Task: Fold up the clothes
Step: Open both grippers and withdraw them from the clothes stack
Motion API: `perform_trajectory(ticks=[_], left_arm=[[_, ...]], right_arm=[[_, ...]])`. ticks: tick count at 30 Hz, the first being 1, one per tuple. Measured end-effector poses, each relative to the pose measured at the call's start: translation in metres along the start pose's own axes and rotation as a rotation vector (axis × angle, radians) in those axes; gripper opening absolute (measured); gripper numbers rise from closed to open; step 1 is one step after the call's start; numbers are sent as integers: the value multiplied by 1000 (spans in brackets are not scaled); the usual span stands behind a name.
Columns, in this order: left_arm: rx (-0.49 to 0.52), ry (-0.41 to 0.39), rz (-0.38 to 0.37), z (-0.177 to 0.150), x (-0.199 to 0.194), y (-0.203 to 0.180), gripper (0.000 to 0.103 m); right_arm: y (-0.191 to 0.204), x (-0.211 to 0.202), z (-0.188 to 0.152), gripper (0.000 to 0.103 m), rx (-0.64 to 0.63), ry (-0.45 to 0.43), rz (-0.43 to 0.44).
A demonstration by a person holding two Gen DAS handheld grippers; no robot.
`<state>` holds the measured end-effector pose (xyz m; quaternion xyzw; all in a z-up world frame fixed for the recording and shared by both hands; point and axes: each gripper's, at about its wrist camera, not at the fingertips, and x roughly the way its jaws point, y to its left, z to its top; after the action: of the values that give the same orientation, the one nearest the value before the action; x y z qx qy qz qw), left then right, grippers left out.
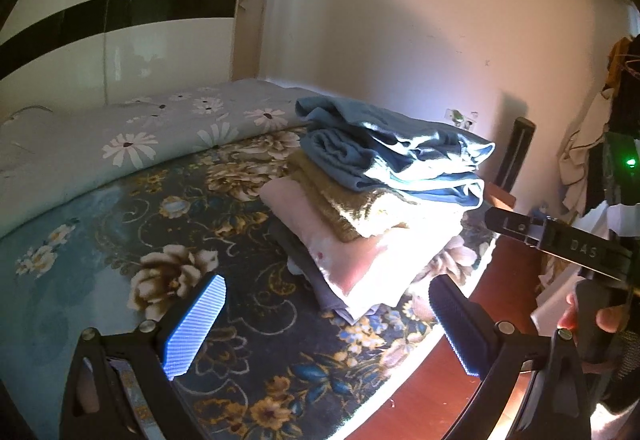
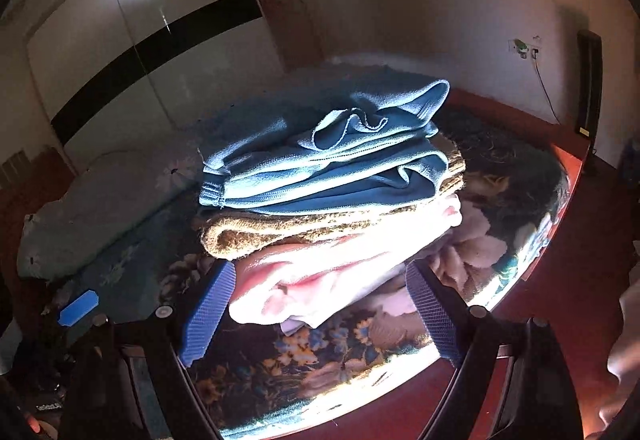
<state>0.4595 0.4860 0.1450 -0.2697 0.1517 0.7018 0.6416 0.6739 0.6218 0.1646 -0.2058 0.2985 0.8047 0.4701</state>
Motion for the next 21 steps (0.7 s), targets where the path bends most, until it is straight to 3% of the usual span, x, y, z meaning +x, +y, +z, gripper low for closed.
perform_trajectory(ticks=[7, 14, 16, 18, 21], left_arm=[[76, -25, 60, 0, -1, -14, 103], [81, 1, 61, -2, 7, -16, 103], [85, 9, 66, -4, 10, -17, 103], [86, 17, 75, -6, 13, -17, 103], [82, 33, 76, -9, 17, -17, 103]], right_arm=[[5, -1, -2, 88, -41, 14, -18], [9, 5, -6, 88, -65, 27, 9], [8, 7, -7, 91, -59, 26, 4], [7, 12, -9, 102, -59, 36, -13], [8, 18, -14, 103, -67, 57, -25]])
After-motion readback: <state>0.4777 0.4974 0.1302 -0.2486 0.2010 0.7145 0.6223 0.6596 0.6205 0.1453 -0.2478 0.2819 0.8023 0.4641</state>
